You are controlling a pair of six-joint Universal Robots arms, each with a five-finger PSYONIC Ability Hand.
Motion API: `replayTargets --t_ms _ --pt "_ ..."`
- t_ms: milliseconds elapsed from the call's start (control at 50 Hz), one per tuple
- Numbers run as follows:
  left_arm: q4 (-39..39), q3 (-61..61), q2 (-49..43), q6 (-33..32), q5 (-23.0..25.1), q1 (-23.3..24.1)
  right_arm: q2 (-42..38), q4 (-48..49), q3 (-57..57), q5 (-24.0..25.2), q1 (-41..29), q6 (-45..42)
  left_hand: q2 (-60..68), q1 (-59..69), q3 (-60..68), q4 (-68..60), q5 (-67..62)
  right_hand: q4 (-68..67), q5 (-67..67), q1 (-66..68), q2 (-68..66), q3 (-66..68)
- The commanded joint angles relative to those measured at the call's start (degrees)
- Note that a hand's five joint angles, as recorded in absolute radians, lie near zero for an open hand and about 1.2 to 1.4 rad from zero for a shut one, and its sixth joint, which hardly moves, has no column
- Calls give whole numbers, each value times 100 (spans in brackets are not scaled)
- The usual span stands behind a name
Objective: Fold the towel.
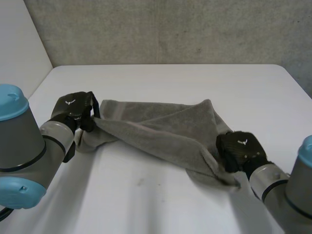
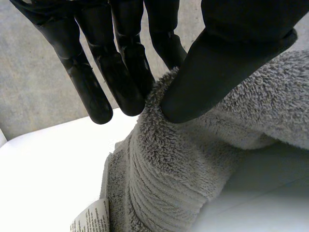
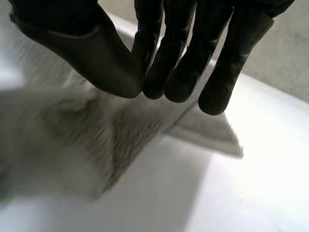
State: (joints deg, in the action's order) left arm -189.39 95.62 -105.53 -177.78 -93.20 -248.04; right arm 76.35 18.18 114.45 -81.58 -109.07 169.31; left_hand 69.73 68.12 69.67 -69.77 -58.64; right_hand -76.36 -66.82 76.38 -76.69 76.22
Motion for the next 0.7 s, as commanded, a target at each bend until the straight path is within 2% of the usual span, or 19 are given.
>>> replayTargets --t_ms 20,40,100,140,260,320,340,360,380,400,480,520,540,580,700 --pt "25 -113 261 -37 3 89 1056 -716 -563 1256 596 155 1027 1188 1033 -1023 -1136 -364 -318 362 -331 378" --pt "25 -166 461 -11 3 89 1197 -1076 -826 1520 649 251 1027 1188 1033 -1023 -1136 -364 -318 362 -331 378" --pt "78 -315 883 7 3 168 1295 -1431 -1127 1733 694 401 1027 1188 1033 -1023 -1136 -364 -318 362 -331 378" --pt "140 -421 1087 7 -6 194 1565 -2035 -1844 1987 825 690 1027 1188 1033 -1023 -1136 -364 -318 362 -331 378" --pt "727 -1088 1824 15 3 273 1980 -3063 -3050 2295 1036 770 1027 1188 1033 -1023 -1136 -364 -318 362 -331 378" --pt "947 -1186 1931 15 -14 282 1989 -3233 -3113 2313 1019 753 1027 1188 1033 -1023 -1136 -364 -318 362 -331 378" --pt "948 -1186 1931 15 -14 282 1963 -3329 -3061 2261 993 727 1027 1188 1033 -1023 -1136 1828 1874 -1831 1861 -1814" --pt "974 -1134 1914 15 -6 282 1884 -3338 -2913 2217 984 692 1027 1188 1033 -1023 -1136 4748 4794 -4750 4781 -4733" --pt "975 -1063 1879 7 -6 282 1884 -3338 -2911 2217 984 691 1027 1188 1033 -1023 -1136 4777 4823 -4779 4810 -4763" --pt "975 -1063 1878 7 -6 282 1727 -3330 -2633 2173 975 639 1027 1188 1033 -1023 -1136 5993 6039 -5995 6026 -5979" --pt "966 -791 1756 7 -6 291 1321 -3154 -2041 2111 861 665 1027 1188 1033 -1023 -1136 6392 6438 -6395 6425 -6378" --pt "966 -747 1660 15 -6 291 945 -2559 -1595 1832 381 883 1027 1188 1033 -1023 -1136 6636 6682 -6638 6669 -6622" --pt "966 -746 1572 7 -6 282 943 -2556 -1593 1830 378 885 1027 1188 1033 -1023 -1136 6636 6682 -6638 6669 -6622" --pt "966 -764 1510 7 -6 282 593 -1970 -1226 1340 -331 1287 1027 1188 1033 -1023 -1136 6636 6682 -6638 6669 -6622" --pt "948 -975 1325 -37 -23 282 249 -1581 -916 819 -879 1465 1027 1188 1033 -1023 -1136 6636 6682 -6638 6669 -6622"
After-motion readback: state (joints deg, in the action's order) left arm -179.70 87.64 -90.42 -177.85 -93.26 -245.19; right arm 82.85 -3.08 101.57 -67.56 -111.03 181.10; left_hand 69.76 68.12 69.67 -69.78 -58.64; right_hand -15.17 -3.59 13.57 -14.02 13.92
